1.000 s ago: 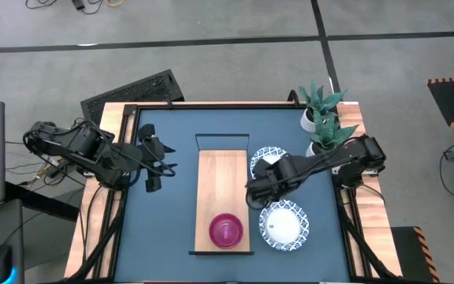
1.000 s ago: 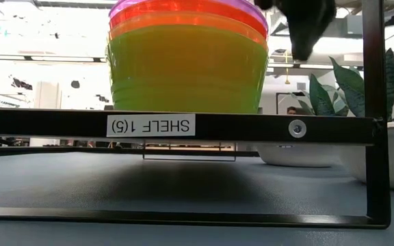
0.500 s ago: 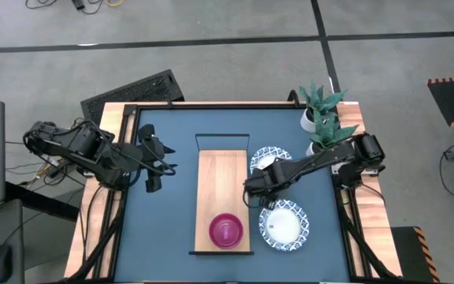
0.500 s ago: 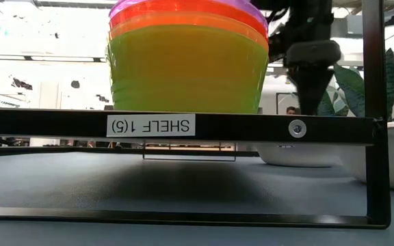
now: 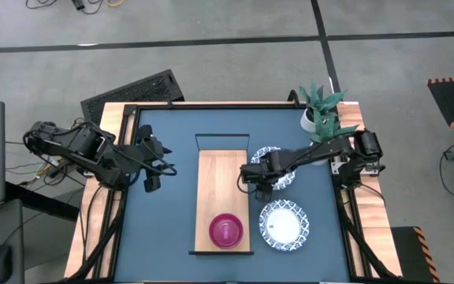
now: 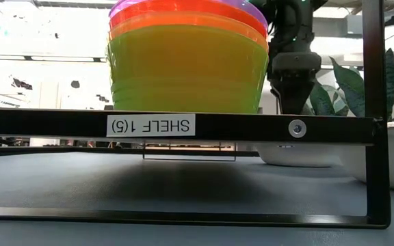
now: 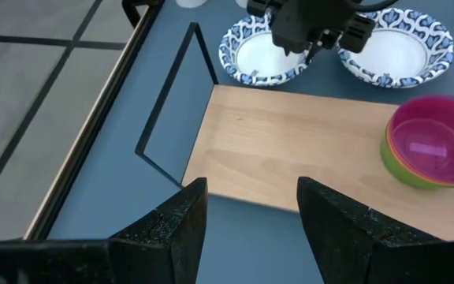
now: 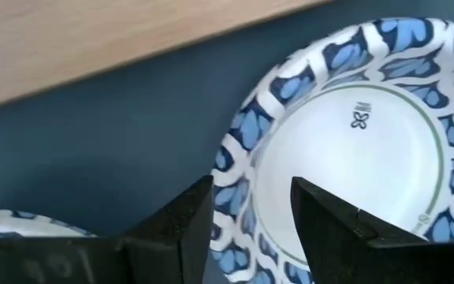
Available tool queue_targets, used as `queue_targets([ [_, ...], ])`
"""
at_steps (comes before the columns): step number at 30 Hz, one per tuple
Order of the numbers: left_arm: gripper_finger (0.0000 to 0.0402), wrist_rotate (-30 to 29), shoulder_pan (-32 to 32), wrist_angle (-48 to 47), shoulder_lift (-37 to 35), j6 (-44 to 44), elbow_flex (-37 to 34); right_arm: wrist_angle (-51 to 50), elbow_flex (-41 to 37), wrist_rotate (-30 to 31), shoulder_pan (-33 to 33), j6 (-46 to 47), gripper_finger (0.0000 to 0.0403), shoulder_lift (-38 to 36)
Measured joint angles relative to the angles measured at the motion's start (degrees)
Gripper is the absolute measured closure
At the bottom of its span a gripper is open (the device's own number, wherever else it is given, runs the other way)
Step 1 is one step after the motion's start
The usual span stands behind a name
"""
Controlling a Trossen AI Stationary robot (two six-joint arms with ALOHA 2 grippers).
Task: Place and stack bowls onto a shelf
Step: Remove the top white bowl from the stacked bowl
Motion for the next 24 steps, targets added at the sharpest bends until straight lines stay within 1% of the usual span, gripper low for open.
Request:
queue_targets([
  [24, 0.0219, -0.48, 0.00, 0.03, 0.00, -0.11, 0.00, 1.66, 0.00, -0.04, 0.36, -1.25, 0.0207, 0.09],
])
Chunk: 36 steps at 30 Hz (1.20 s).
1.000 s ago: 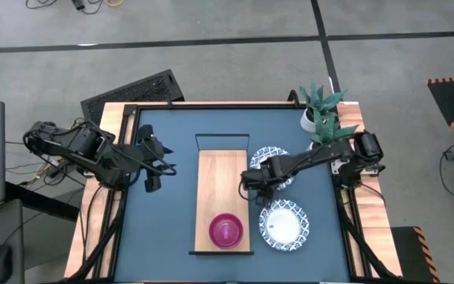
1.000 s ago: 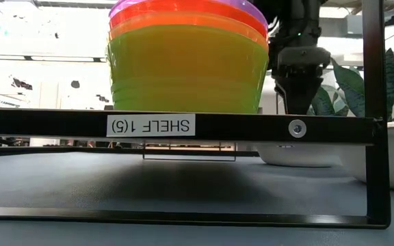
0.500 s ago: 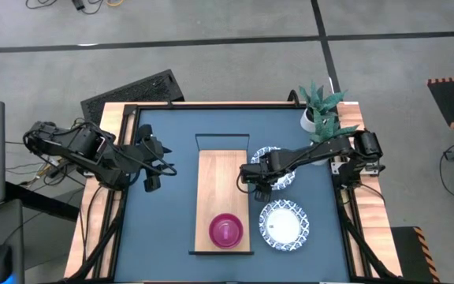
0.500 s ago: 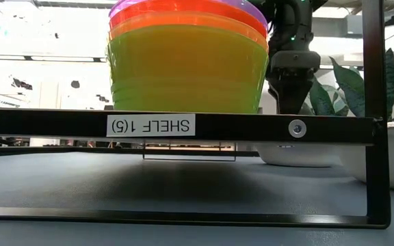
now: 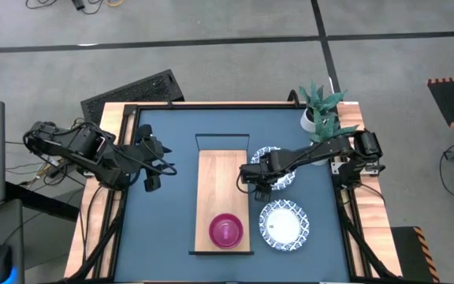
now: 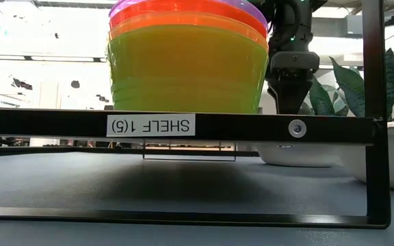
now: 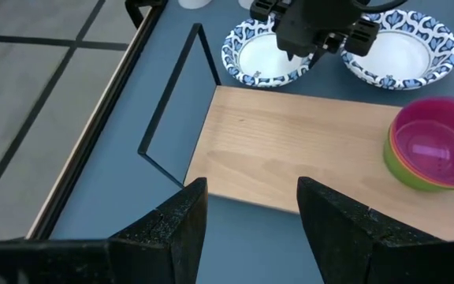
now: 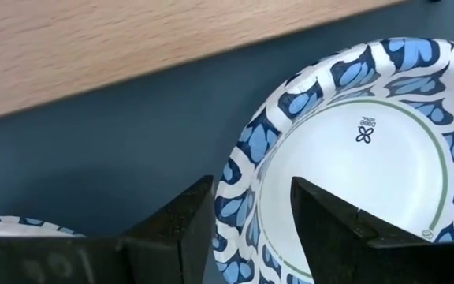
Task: Place and stack bowls onto a shelf
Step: Remove the top white bowl from the stacked bowl
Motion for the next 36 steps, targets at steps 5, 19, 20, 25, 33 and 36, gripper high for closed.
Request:
queue_targets([
  [5, 0.0219, 0.00, 0.00, 0.03, 0.00, -0.45, 0.00, 0.77, -0.70, 0.16, 0.27, -0.04, 0.0207, 0.00],
  [19, 0.0219, -0.02, 0.00, 0.10, 0.00, -1.35, 0.00, 1.89, -3.30, 0.20, -0.17, -0.06, 0.0207, 0.07],
  [20, 0.0219, -0.02, 0.00, 0.10, -0.02, -1.43, 0.00, 2.22, -3.39, 0.24, -0.18, -0.03, 0.0207, 0.07],
  [25, 0.0219, -0.02, -0.02, 0.10, 0.00, -1.75, 0.00, 2.18, -3.56, 0.31, -0.51, -0.11, 0.0207, 0.07],
  [33, 0.0219, -0.02, 0.00, 0.10, -0.02, -2.07, 0.00, 1.83, -3.56, 0.34, -0.59, 0.58, 0.0266, 0.07],
  [36, 0.0219, -0.02, -0.02, 0.10, -0.02, -2.07, 0.00, 1.77, -3.56, 0.30, -0.91, 0.60, 0.0304, 0.07],
])
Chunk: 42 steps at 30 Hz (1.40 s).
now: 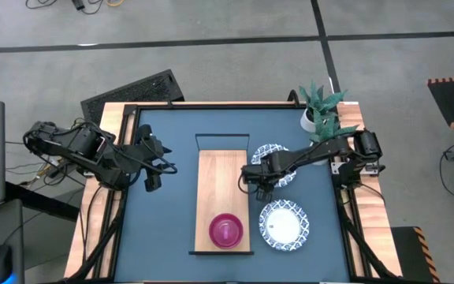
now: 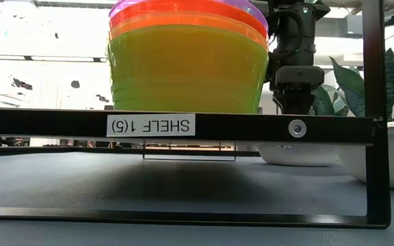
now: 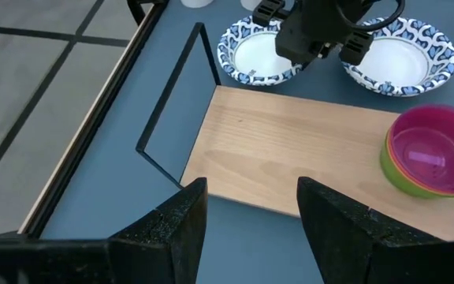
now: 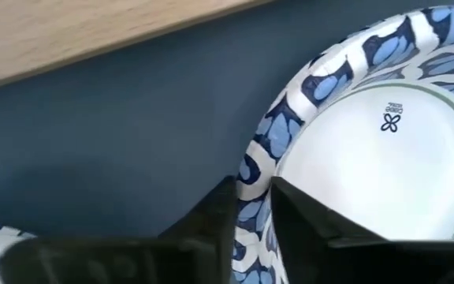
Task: Place and stack bowls onto a shelf
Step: Remove the top white bowl from the stacked bowl
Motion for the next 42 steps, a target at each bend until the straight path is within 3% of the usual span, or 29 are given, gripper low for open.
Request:
queue_targets([
  [7, 0.0219, 0.00, 0.00, 0.00, 0.00, -0.12, 0.00, -0.82, 0.00, -0.26, 0.01, 0.12, 0.0385, -0.02],
  [17, 0.0219, 0.00, 0.01, 0.00, 0.00, -0.25, 0.00, -2.28, 0.04, -3.38, 0.37, 0.81, 0.0376, -1.94],
  [22, 0.0219, 0.00, 0.02, 0.00, 0.00, -0.24, 0.00, -2.87, 0.15, -4.47, 1.86, 0.71, 0.0334, -4.68],
  [32, 0.0219, 0.02, 0.01, -0.12, 0.00, 0.17, 0.00, -4.59, -1.01, -3.03, 1.81, -3.58, 0.0176, -1.40],
  [36, 0.0219, 0.02, 0.02, -0.64, 0.00, 0.13, 0.02, -3.51, -0.80, -1.86, 1.45, -3.76, 0.0164, 0.80],
  [42, 0.0219, 0.02, 0.02, -1.08, 0.00, -0.42, 0.02, -2.70, -0.81, -0.76, 1.27, -3.89, 0.0178, 0.85],
])
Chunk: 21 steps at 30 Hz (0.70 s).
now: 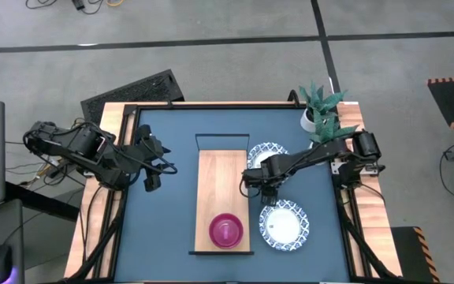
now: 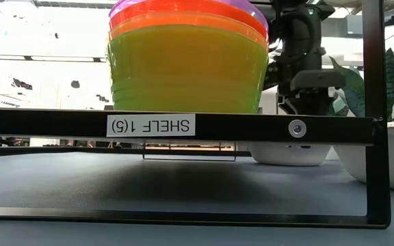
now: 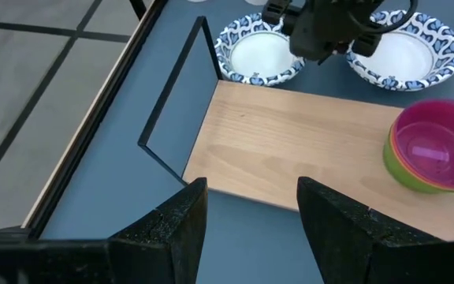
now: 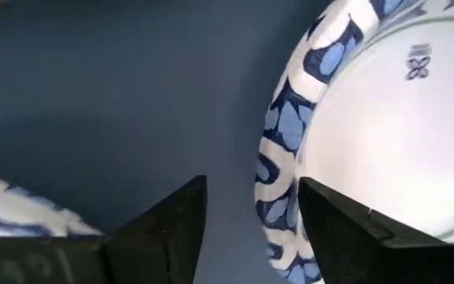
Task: Place and stack bowls onto a shelf
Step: Remove the top white bowl from the stacked bowl
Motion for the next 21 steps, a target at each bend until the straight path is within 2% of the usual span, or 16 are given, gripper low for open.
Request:
queue_targets([
  [12, 0.0219, -0.01, -0.01, -0.02, 0.00, 0.00, 0.00, -0.46, 0.00, 0.79, -1.98, -0.09, 0.0202, -0.07],
  [21, 0.0219, -0.02, 0.00, -0.17, 0.00, 0.01, 0.00, -0.24, 0.00, 0.63, -2.04, -0.13, 0.0261, -0.07],
])
